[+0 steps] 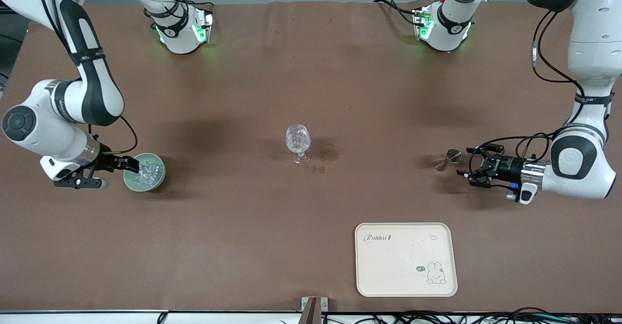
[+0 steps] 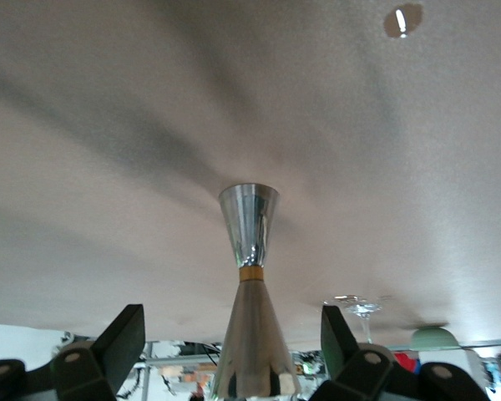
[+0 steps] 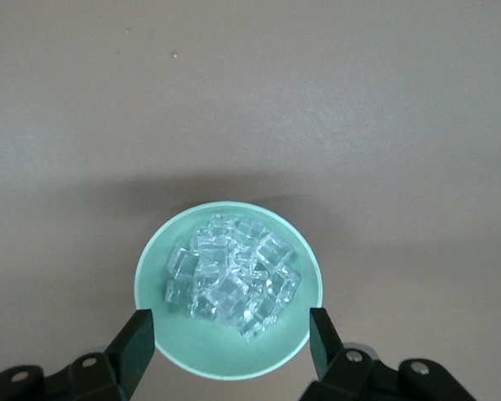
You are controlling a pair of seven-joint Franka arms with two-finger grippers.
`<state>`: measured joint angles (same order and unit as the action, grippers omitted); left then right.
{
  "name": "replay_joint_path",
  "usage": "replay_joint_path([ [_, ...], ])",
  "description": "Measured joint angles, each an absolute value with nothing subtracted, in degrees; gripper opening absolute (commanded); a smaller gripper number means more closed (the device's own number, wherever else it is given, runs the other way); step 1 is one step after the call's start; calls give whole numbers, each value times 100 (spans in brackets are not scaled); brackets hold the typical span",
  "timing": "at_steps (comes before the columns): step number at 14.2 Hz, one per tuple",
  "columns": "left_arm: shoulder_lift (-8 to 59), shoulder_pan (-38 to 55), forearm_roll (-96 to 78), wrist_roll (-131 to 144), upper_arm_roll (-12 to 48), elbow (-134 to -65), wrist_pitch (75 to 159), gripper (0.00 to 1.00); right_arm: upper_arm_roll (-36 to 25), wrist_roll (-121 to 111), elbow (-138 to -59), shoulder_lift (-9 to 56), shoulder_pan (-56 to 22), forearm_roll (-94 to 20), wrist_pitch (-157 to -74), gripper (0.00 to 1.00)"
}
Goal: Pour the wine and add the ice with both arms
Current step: 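Grasp the jigger with the left gripper while the right gripper grasps ice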
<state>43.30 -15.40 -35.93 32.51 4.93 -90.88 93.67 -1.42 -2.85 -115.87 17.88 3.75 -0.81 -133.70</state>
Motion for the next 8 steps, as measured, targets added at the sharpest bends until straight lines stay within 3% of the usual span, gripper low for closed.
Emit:
replay_joint_path([
  [4,4633,-1669,-4046,3374,492,-9087,9367,83,-138,-285,-11979,1971,376,-81,-14120,79],
  [8,4773,-1659,-4207,3522,508,-9087,9354,76,-136,-285,-12039,2072,374,-81,-14229,74],
])
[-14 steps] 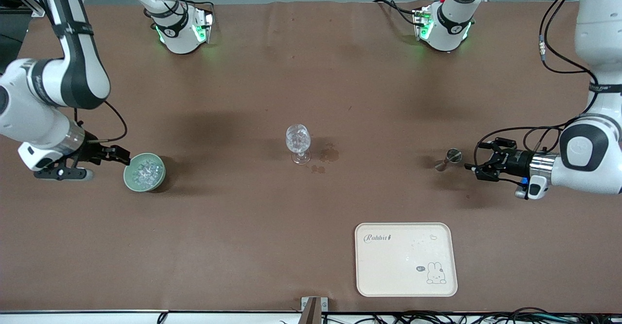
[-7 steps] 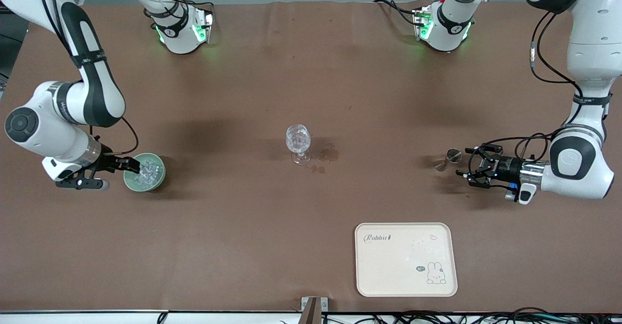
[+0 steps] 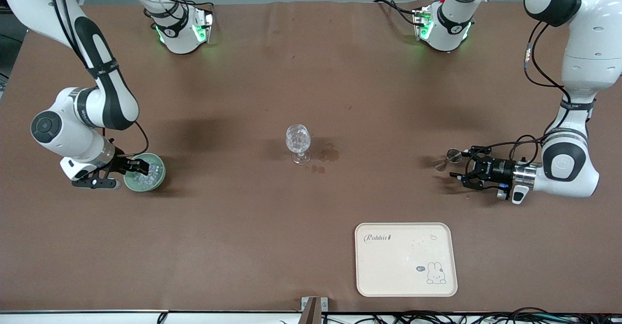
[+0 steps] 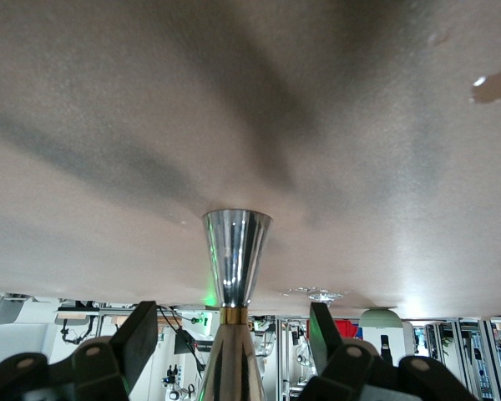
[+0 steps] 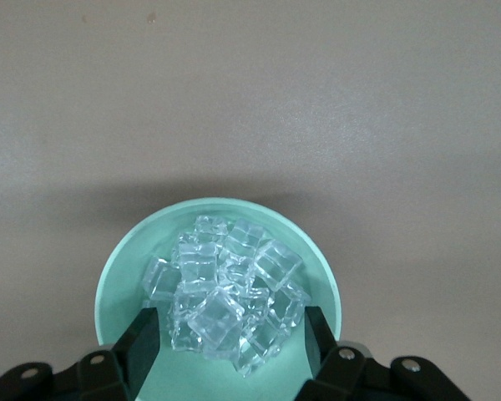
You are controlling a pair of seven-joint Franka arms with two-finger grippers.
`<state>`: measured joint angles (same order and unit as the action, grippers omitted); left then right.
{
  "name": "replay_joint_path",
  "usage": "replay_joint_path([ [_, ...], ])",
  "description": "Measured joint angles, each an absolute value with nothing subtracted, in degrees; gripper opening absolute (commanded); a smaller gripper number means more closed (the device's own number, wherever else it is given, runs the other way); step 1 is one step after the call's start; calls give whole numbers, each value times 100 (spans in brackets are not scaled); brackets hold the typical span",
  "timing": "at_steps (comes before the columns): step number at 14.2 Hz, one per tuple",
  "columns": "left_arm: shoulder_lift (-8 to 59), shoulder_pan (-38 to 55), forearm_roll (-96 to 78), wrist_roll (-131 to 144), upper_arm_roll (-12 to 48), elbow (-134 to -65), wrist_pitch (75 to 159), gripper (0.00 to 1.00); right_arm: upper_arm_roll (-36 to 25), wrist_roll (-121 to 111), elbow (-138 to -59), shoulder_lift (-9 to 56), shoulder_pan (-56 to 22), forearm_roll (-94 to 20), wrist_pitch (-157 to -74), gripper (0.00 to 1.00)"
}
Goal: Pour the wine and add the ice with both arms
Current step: 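Grasp the jigger with the left gripper while the right gripper grasps ice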
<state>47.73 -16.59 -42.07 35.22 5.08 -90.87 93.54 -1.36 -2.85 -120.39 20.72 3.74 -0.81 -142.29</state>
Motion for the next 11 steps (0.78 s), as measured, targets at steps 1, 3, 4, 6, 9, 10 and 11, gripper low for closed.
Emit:
replay_joint_path([
  [1,4781,-1653,-4207,3545,509,-9091,9344,75,-134,-285,-12054,2079,373,-81,-14254,73],
  [3,4788,-1653,-4207,3562,510,-9115,9318,72,-132,-285,-12075,2129,373,-81,-14341,72],
  [4,4790,-1652,-4207,3562,513,-9133,9308,70,-128,-285,-12076,2169,368,-81,-14387,71],
  [6,4794,-1643,-4207,3562,541,-9175,9299,60,-122,-285,-12077,2221,318,-81,-14431,68],
  [9,4801,-1620,-4207,3563,579,-9188,9299,54,-119,-283,-12077,2266,282,-81,-14444,66],
  [10,4801,-1619,-4207,3563,579,-9188,9299,50,-122,-283,-12077,2278,282,-81,-14450,66],
  [11,4801,-1619,-4212,3563,579,-9188,9299,46,-124,-283,-12077,2286,283,-81,-14453,64],
])
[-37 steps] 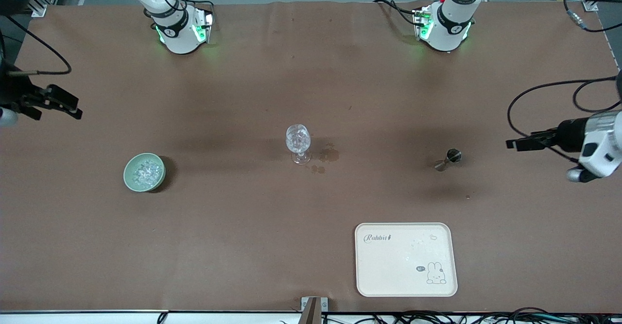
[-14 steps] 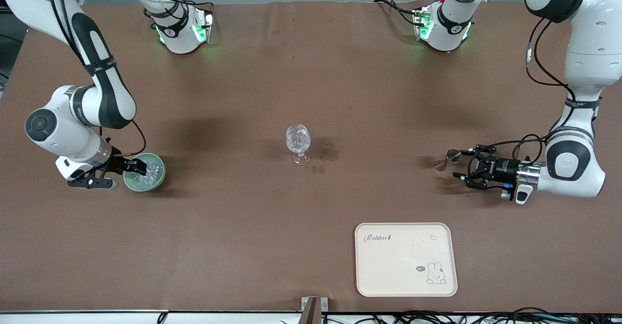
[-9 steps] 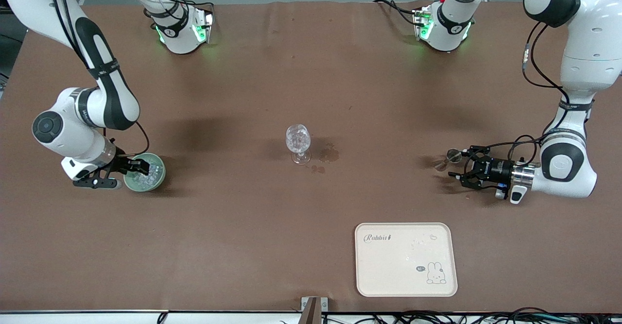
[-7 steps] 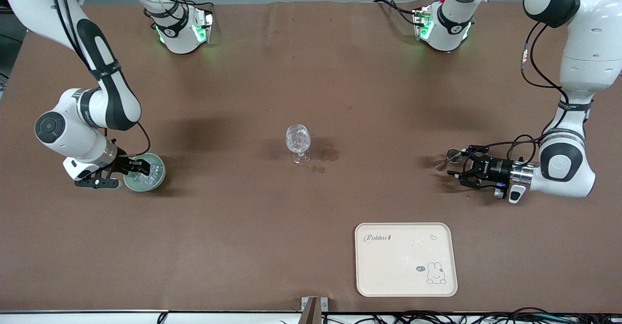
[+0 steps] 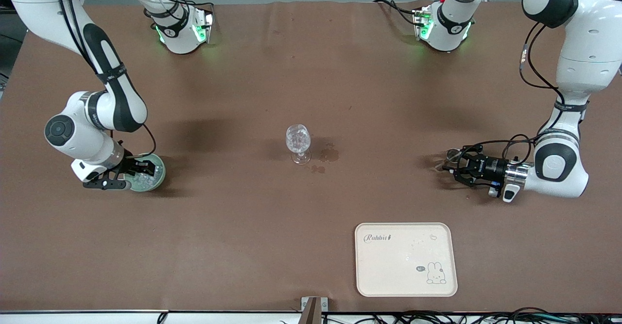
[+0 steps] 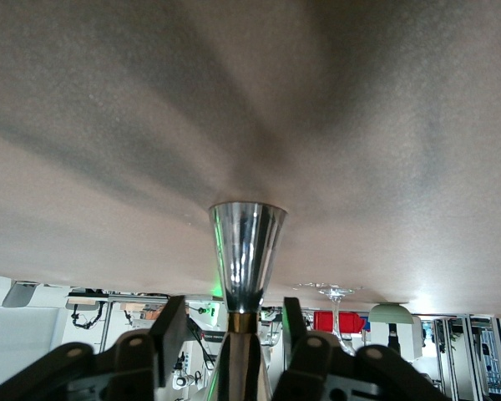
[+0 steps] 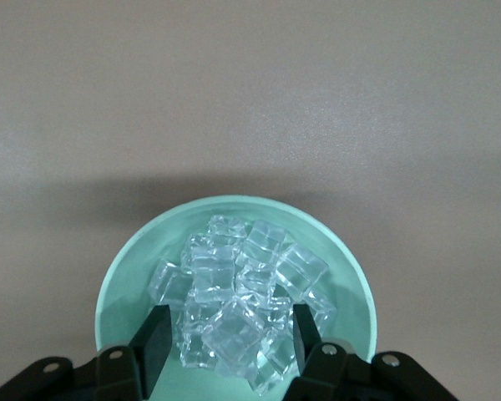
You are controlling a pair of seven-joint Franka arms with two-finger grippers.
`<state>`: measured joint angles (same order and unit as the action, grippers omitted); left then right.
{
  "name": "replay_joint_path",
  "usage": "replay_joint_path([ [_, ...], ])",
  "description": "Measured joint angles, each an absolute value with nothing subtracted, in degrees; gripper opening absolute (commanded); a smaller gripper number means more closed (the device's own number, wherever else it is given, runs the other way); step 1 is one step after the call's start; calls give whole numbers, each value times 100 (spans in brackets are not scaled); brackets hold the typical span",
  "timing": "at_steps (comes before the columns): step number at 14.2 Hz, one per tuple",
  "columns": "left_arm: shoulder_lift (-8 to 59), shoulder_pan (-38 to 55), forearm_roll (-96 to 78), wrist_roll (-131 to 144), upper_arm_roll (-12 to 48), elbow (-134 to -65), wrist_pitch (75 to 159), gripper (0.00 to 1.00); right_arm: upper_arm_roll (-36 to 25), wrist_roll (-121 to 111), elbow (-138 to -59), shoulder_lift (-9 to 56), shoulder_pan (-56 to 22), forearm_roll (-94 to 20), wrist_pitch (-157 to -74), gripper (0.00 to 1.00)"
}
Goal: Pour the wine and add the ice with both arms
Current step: 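Grasp the jigger with the left gripper while the right gripper grasps ice, then lift the ice with the right gripper while the left gripper carries the jigger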
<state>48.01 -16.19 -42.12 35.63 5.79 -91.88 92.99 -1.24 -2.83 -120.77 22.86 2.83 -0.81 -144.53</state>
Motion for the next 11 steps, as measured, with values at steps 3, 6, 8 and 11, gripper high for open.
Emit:
replay_joint_path([
  [3,4801,-1619,-4267,3563,579,-9193,9299,35,-125,-283,-12077,2293,283,-81,-14454,52],
  [6,4804,-1619,-4275,3564,579,-9202,9299,28,-126,-281,-12077,2293,283,-81,-14454,26],
  [8,4807,-1619,-4276,3564,579,-9205,9299,18,-127,-279,-12076,2293,284,-82,-14456,15],
  [11,4814,-1619,-4346,3564,579,-9207,9299,1,-130,-277,-12075,2293,287,-82,-14459,9],
])
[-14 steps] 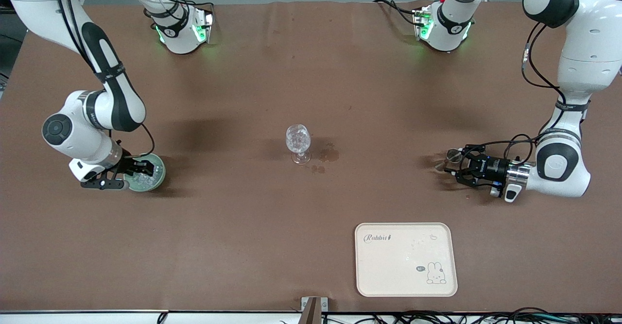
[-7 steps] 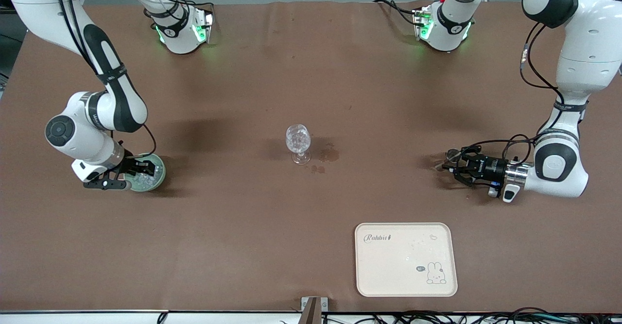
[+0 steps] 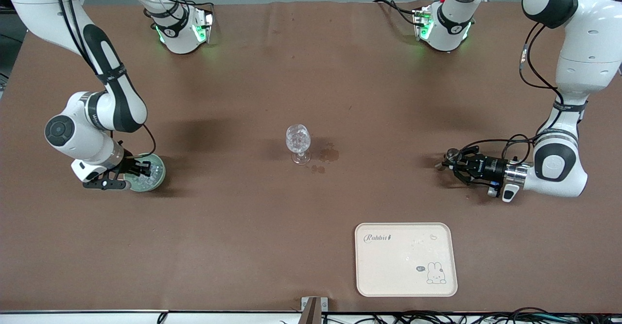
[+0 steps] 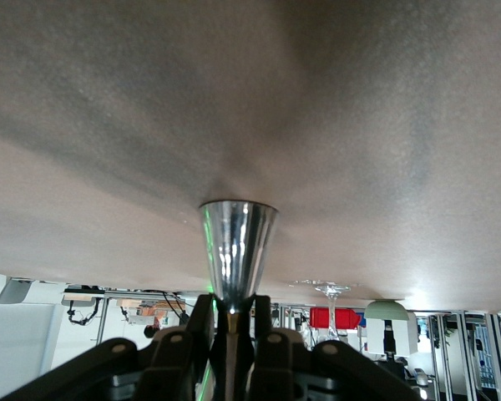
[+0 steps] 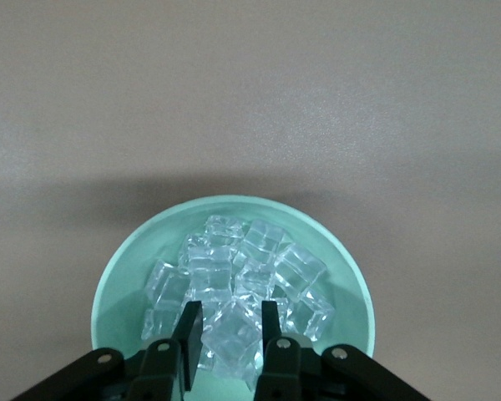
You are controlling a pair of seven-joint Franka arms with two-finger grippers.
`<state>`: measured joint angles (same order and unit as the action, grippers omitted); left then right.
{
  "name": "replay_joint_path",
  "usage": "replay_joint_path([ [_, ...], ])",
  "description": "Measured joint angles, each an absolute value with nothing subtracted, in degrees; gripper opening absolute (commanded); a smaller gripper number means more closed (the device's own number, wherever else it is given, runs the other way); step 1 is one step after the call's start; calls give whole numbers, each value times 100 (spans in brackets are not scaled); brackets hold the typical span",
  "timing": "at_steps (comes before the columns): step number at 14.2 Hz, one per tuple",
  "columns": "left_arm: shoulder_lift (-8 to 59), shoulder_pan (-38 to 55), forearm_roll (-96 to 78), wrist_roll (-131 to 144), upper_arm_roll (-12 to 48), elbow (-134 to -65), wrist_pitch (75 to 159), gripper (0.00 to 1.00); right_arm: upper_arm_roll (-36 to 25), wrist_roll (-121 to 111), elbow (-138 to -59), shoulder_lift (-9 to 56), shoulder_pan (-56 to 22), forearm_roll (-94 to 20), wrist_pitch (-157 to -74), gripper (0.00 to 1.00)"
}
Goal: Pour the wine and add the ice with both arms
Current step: 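Lift the ice with the right gripper while the left gripper carries the jigger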
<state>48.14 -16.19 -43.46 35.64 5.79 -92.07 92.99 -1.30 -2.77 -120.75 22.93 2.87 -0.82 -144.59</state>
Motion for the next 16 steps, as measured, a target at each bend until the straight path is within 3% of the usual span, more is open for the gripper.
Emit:
replay_joint_path([
  [5,4805,-1645,-4543,3882,775,-9141,9298,1,-134,-277,-11942,2239,291,-82,-14353,8],
  [12,3882,-1471,-4562,5825,2140,-8967,9612,1,-139,-277,-10744,1414,304,-82,-12343,6],
  [16,3252,-742,-4557,6844,2241,-8987,10091,1,-141,-278,-10399,717,328,-81,-11433,6],
])
